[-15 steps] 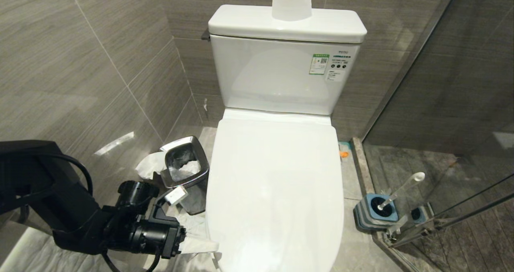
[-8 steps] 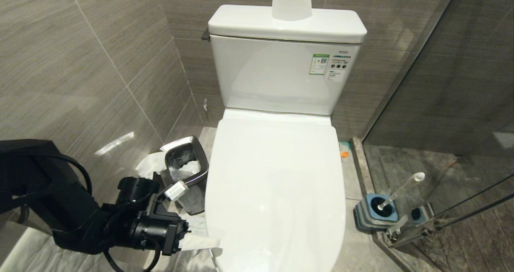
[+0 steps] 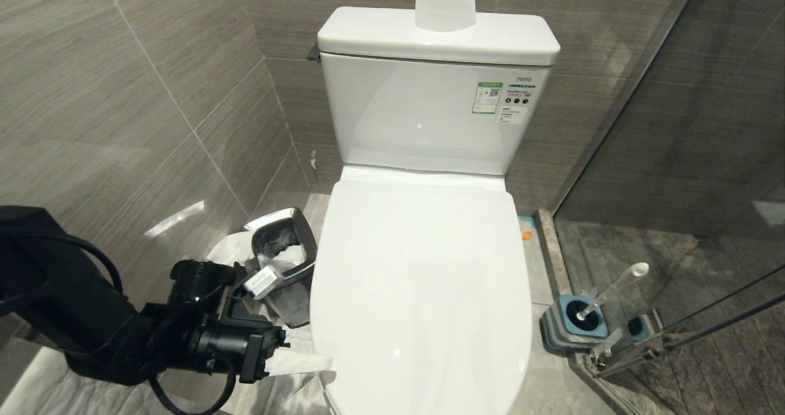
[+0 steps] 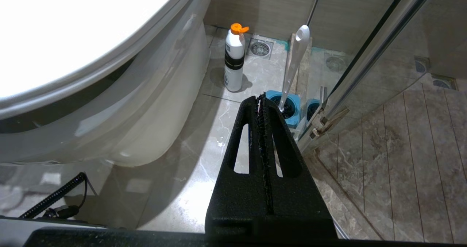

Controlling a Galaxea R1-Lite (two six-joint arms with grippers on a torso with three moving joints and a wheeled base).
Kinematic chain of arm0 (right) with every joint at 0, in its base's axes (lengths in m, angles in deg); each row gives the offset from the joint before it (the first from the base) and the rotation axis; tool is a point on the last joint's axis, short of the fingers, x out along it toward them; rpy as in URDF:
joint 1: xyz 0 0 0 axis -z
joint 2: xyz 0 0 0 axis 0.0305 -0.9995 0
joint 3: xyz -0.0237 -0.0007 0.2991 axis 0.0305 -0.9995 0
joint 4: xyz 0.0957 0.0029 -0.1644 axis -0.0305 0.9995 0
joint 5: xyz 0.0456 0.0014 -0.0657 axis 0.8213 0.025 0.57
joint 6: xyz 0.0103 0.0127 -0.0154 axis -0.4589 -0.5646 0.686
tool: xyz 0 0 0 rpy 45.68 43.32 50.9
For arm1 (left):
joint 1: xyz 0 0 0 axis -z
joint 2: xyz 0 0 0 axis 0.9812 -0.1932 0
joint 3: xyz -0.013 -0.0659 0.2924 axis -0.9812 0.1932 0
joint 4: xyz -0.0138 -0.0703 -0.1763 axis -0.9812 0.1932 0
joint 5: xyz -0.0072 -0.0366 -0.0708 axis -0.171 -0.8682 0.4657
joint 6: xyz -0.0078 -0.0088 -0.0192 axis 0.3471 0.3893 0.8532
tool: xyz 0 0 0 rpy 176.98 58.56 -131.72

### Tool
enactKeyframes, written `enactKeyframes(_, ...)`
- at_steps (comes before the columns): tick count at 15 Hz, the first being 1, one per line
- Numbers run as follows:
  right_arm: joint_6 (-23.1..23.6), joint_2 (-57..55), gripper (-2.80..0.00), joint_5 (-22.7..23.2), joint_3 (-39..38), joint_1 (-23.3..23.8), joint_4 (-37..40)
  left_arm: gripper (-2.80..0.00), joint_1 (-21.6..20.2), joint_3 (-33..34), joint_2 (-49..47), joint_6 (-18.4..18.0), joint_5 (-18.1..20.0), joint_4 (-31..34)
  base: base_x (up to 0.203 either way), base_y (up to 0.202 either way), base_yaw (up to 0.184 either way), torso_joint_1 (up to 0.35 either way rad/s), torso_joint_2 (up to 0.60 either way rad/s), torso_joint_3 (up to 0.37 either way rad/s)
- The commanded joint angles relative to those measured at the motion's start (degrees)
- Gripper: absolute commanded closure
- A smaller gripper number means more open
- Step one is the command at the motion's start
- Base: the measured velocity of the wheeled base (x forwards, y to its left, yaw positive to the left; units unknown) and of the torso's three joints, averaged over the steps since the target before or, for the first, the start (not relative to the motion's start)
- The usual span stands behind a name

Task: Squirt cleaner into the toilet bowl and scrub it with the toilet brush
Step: Use the left hand to lift the toilet lid slightly

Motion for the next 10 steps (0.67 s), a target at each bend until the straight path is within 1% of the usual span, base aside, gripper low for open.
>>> enactKeyframes(1, 0.11, -0.02, 0.0, 0.05, 0.01, 0.0, 0.02, -2.8, 0.01, -0.12, 2.08, 0.1, 0.38, -0.31, 0.0, 0.0, 0.0, 0.0, 0.0, 0.0)
enactKeyframes(3, 0.09, -0.02, 0.0, 0.05, 0.0, 0.0, 0.02, -2.8, 0.08, -0.25, 3.23, 0.57, 0.44, -0.31, 0.0, 0.0, 0.0, 0.0, 0.0, 0.0)
enactKeyframes(5, 0.03, -0.02, 0.0, 0.05, 0.01, 0.0, 0.02, -2.8, 0.1, -0.95, 5.14, 2.05, 0.88, -0.31, 0.0, 0.0, 0.0, 0.0, 0.0, 0.0)
enactKeyframes(10, 0.03, -0.02, 0.0, 0.05, 0.01, 0.0, 0.02, -2.8, 0.64, -3.2, 10.72, 9.82, 0.91, -0.31, 0.0, 0.0, 0.0, 0.0, 0.0, 0.0)
